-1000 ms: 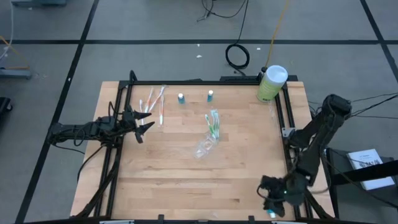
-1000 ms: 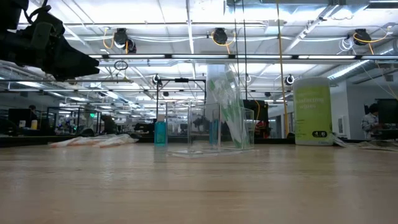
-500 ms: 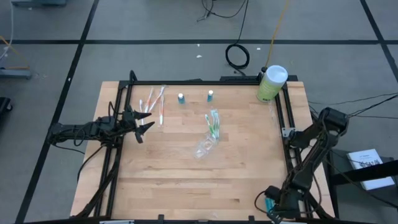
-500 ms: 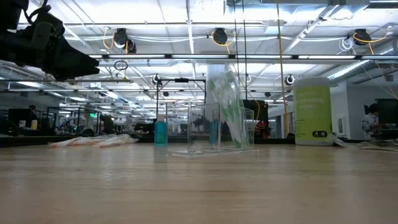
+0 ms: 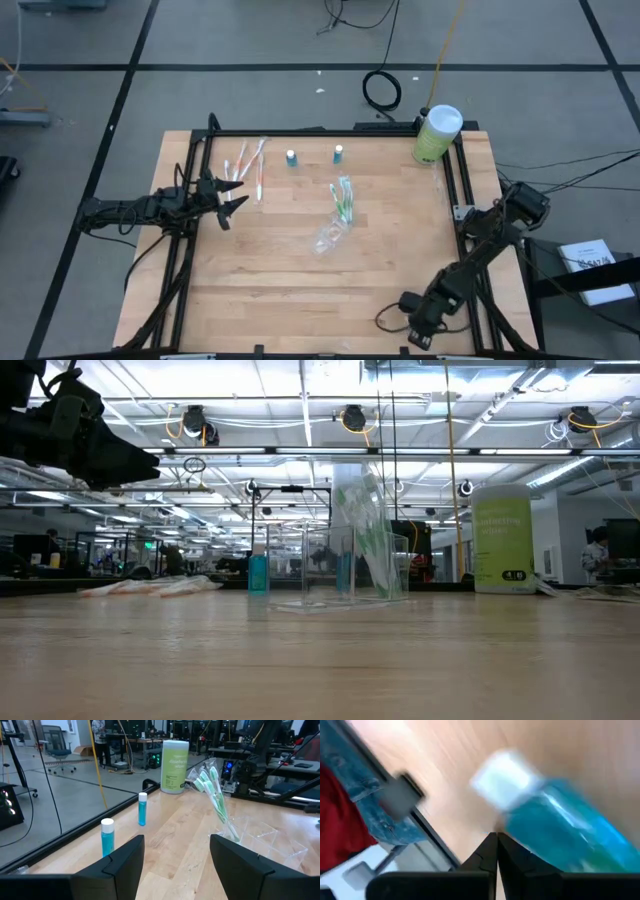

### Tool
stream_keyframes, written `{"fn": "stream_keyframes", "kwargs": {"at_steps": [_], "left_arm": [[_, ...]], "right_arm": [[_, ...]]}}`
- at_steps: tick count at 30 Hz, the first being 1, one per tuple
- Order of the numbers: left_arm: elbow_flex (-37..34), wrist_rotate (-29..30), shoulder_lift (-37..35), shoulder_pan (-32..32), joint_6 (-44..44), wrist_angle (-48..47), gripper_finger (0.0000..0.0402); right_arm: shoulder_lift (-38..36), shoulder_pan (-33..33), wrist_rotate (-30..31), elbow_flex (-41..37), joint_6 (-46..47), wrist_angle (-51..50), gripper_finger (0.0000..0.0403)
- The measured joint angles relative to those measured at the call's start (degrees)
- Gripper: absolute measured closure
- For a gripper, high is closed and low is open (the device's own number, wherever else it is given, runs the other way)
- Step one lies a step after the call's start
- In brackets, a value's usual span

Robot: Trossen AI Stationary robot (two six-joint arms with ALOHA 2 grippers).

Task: Pick & Place toothbrushing station
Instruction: Put the mouthwash bottle into the transparent organizer

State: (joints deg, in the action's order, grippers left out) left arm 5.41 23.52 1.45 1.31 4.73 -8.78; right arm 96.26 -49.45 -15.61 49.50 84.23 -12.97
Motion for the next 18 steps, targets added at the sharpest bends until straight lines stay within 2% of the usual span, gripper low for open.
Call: {"fn": "stream_keyframes", "kwargs": {"at_steps": [5, 10, 13, 18], "left_arm": [[0.00, 0.00, 0.01, 0.00, 0.00, 0.00, 0.0167], [0.00, 0.00, 0.00, -0.01, 0.00, 0.00, 0.0167], [0.00, 0.01, 0.00, 0.02, 0.00, 0.00, 0.0167], [0.00, 0.00, 0.00, 0.01, 0.00, 0.00, 0.0167]], "right_arm": [[-0.38, 9.17, 10.34, 0.09, -21.54, -1.70, 0.0402], [-3.95, 14.95, 16.42, 0.06, -34.92, -4.71, 0.0402], [-8.99, 13.33, 19.39, 2.66, -33.21, -13.38, 0.0402], [-12.83, 5.06, 24.90, 9.78, -18.52, -29.69, 0.0402]]}}
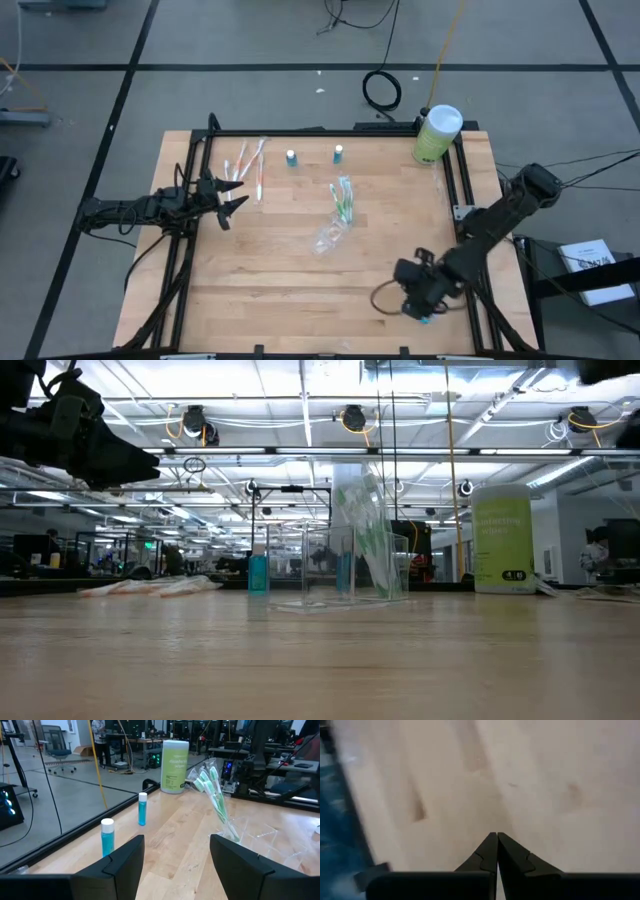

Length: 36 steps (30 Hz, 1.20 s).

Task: Pick & Place toothbrushing station
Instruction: Put the mouthwash bottle into the transparent organizer

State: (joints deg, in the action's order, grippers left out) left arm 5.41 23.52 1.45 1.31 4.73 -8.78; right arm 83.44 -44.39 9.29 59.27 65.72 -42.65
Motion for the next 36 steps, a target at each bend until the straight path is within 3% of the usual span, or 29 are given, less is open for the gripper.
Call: {"fn": "stream_keyframes", "kwargs": {"at_steps": [2, 5, 9, 12, 15, 19, 22, 25, 27, 30, 33, 36], "left_arm": [[0.00, 0.00, 0.02, -0.01, 0.00, 0.00, 0.0167], [0.00, -0.01, 0.02, 0.01, 0.00, 0.00, 0.0167], [0.02, -0.01, 0.02, 0.00, 0.00, 0.01, 0.0167], [0.00, -0.01, 0.02, 0.01, 0.00, 0.02, 0.0167], [0.00, -0.01, 0.02, 0.01, 0.00, 0.00, 0.0167], [0.00, 0.00, 0.02, 0.00, 0.00, 0.00, 0.0167], [0.00, -0.01, 0.01, -0.01, 0.00, 0.01, 0.0167], [0.00, -0.01, 0.02, 0.01, 0.00, 0.00, 0.0167], [0.00, -0.01, 0.02, -0.01, 0.00, 0.00, 0.0167], [0.00, -0.01, 0.02, -0.01, 0.00, 0.00, 0.0167], [0.02, -0.01, 0.02, 0.01, 0.00, -0.02, 0.0167], [0.01, -0.01, 0.01, -0.01, 0.00, -0.02, 0.0167]], "right_arm": [[0.08, -3.38, 0.21, 0.96, 5.71, -0.21, 0.0402], [0.27, -7.08, -0.09, -1.16, 10.13, 7.13, 0.0388], [0.28, -8.56, -0.11, -7.03, 14.31, 22.70, 0.0316], [0.31, -8.54, 0.56, -11.64, 11.36, 34.72, 0.0243], [0.32, -7.91, 5.60, -16.69, 5.17, 52.90, 0.0186], [0.26, -5.39, 8.48, -24.38, 2.11, 77.31, 0.0145], [0.26, -2.22, 5.31, -27.74, 1.91, 85.06, 0.0132], [0.30, -0.40, 0.63, -25.38, 3.31, 79.31, 0.0129], [0.29, 0.18, -3.16, -19.96, 2.35, 69.10, 0.0131], [0.32, 0.55, -7.87, -7.87, 1.89, 39.40, 0.0138], [2.76, -0.13, -7.95, 4.03, 4.19, 7.18, 0.0144], [5.27, -2.51, -7.97, 9.41, 10.19, -9.25, 0.0146]]}}
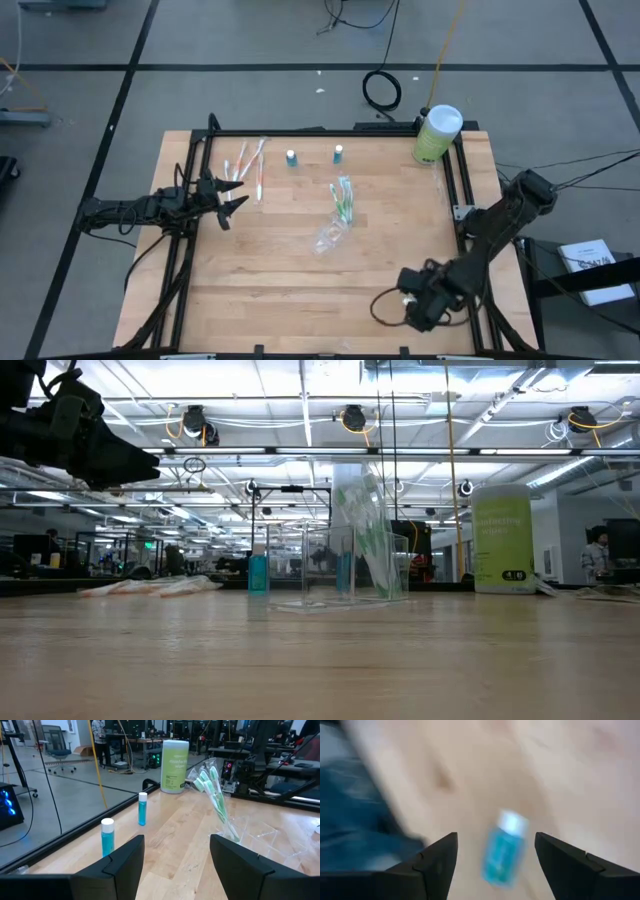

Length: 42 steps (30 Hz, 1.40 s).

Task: Pick & Place toothbrushing station
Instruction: Put the mouthwash bottle into the transparent organizer

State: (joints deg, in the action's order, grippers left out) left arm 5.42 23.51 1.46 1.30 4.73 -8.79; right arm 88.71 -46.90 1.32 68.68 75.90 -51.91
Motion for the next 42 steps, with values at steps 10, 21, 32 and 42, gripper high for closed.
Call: {"fn": "stream_keyframes", "kwargs": {"at_steps": [10, 21, 32, 42], "left_arm": [[-0.01, 0.00, -0.01, 0.00, 0.00, 0.00, 0.0167], [-0.01, 0.00, 0.00, 0.02, 0.00, 0.02, 0.0167], [-0.01, 0.00, -0.01, 0.02, 0.00, 0.02, 0.0167], [0.01, 0.01, -0.01, 0.02, 0.00, 0.02, 0.0167]], "right_arm": [[5.66, -4.60, -3.30, -3.84, 9.13, 6.23, 0.0134], [10.81, -5.28, -1.39, -6.29, 5.82, 7.25, 0.0140], [12.25, -5.35, 0.30, -6.31, 5.43, 9.06, 0.0204], [12.06, -5.22, 7.57, -6.18, 2.58, 8.89, 0.0292]]}}
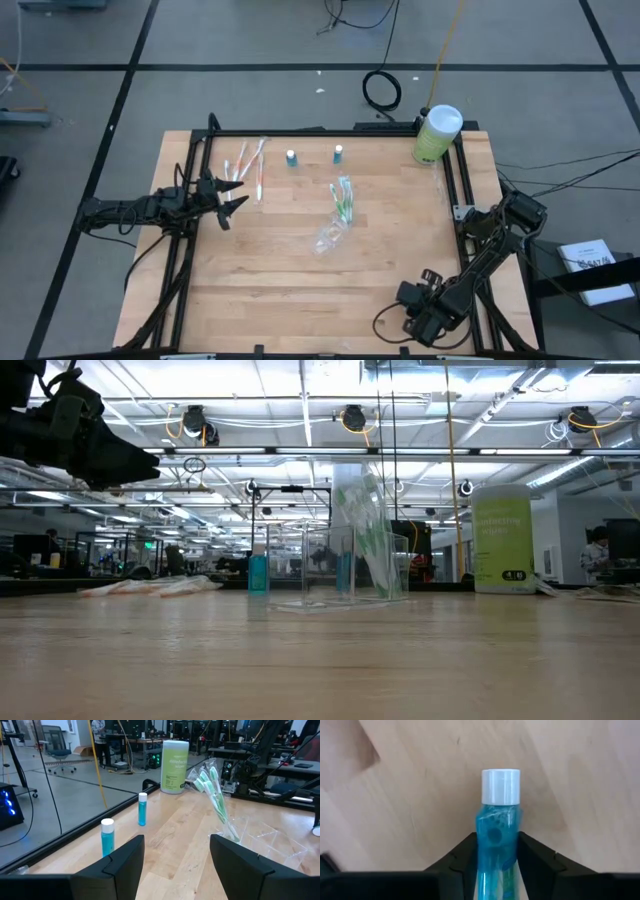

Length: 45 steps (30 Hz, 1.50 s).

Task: Pick & Place toothbrushing station
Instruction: Put the mouthwash bottle into the transparent organizer

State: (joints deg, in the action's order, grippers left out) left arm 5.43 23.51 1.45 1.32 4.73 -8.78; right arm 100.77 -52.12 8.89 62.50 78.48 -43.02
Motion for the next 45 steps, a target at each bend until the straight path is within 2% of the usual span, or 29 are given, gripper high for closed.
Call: {"fn": "stream_keyframes", "kwargs": {"at_steps": [8, 14, 20, 27, 33, 37, 41, 45], "left_arm": [[-0.02, -0.01, 0.02, 0.00, 0.00, 0.00, 0.0167], [-0.02, -0.01, 0.01, 0.00, 0.00, 0.00, 0.0167], [0.00, -0.01, 0.01, -0.01, 0.00, 0.00, 0.0167], [-0.01, -0.01, 0.02, -0.01, 0.00, 0.00, 0.0167], [-0.02, -0.01, 0.00, -0.01, 0.00, -0.01, 0.0167], [-0.02, -0.01, 0.02, -0.01, 0.00, 0.29, 0.0167], [-0.02, -0.01, 0.02, -0.02, 0.41, 3.59, 0.0167], [0.01, -0.03, 0.00, -0.02, 10.67, 9.53, 0.0167]], "right_arm": [[-1.86, 0.05, 7.41, -0.22, -2.60, 0.06, 0.0294], [-2.67, 0.32, 9.13, -0.22, -4.06, -0.25, 0.0317], [-2.89, 0.42, 12.42, -0.22, -4.88, -0.29, 0.0319], [-5.11, 2.82, 23.29, -0.20, -12.01, 0.69, 0.0319], [-8.75, 6.49, 34.87, -0.20, -26.86, 7.13, 0.0319], [-10.78, 10.29, 38.85, -0.20, -41.81, 16.79, 0.0319], [-11.26, 15.30, 36.97, -0.20, -58.82, 30.46, 0.0319], [-11.21, 21.17, 27.74, -0.17, -72.72, 44.11, 0.0319]]}}
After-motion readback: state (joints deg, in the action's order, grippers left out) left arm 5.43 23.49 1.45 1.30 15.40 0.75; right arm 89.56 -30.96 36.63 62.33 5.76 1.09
